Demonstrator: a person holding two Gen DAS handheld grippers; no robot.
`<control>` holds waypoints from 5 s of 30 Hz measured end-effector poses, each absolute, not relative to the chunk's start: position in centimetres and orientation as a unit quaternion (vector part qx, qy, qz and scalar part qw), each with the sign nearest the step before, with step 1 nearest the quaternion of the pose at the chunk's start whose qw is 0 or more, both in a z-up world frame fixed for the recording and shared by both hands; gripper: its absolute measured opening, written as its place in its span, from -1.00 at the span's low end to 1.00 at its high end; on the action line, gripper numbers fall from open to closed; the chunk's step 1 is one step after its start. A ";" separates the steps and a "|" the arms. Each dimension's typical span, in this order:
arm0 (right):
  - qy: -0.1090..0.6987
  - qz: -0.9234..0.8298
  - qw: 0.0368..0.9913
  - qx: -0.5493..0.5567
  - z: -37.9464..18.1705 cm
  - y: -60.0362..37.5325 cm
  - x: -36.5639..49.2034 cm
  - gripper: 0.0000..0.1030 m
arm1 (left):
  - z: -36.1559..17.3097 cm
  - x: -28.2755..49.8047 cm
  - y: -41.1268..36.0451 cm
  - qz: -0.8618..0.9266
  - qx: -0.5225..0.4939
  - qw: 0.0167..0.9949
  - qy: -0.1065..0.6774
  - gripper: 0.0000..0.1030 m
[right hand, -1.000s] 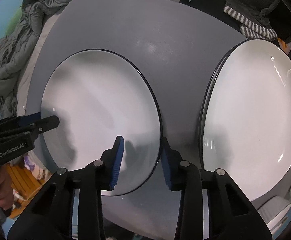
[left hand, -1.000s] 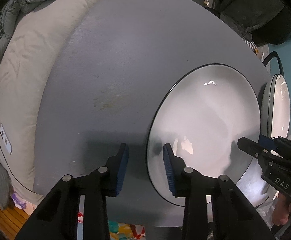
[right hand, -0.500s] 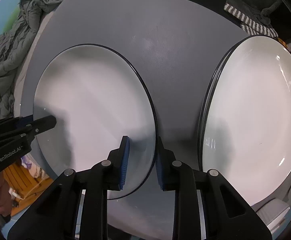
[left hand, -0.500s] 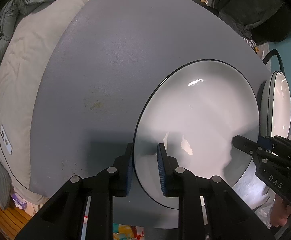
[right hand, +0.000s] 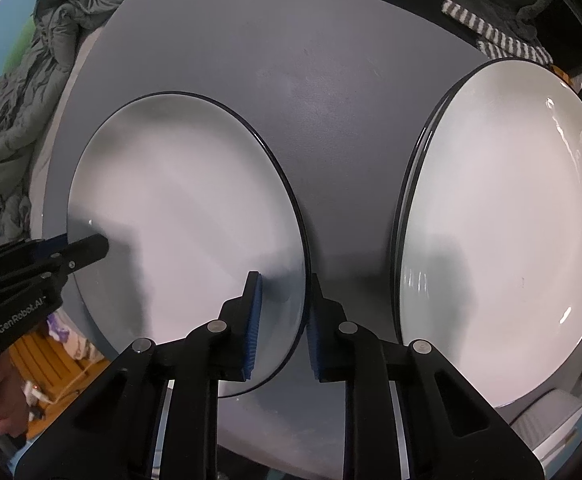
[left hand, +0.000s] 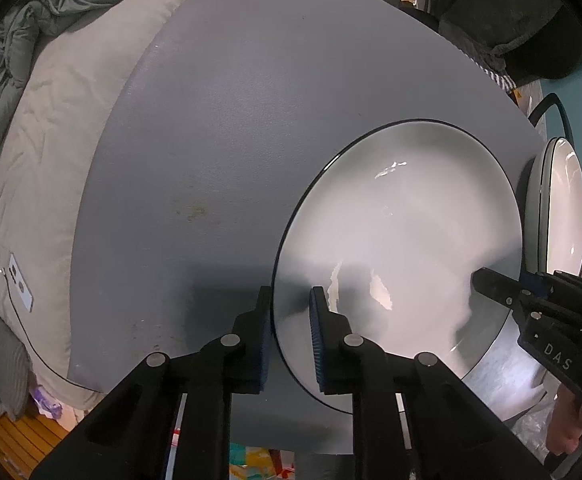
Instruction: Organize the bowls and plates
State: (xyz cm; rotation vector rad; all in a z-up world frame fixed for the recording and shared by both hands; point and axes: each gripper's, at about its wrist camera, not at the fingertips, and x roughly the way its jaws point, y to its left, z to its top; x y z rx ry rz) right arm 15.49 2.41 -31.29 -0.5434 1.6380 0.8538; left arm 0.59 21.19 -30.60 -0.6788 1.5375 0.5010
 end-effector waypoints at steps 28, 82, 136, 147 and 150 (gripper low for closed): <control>0.715 0.376 0.559 -0.185 -31.7 0.8 16.7 -0.72 | -31.2 0.5 22.4 0.172 -0.338 0.644 0.665 -0.80; 0.722 0.325 0.599 -0.116 -26.6 -9.3 23.7 -0.75 | -25.7 11.8 14.2 0.053 -0.252 0.701 0.665 -0.79; 0.756 0.280 0.585 -0.085 -29.3 -11.4 28.2 0.08 | -28.0 18.6 10.9 0.050 -0.216 0.668 0.710 -0.78; 0.761 0.256 0.592 -0.070 -28.3 -11.7 28.3 0.26 | -27.2 18.4 11.1 0.048 -0.242 0.673 0.697 -0.61; 0.757 0.255 0.597 -0.072 -28.1 -11.7 28.4 0.26 | -26.9 18.2 11.1 0.045 -0.248 0.677 0.691 -0.60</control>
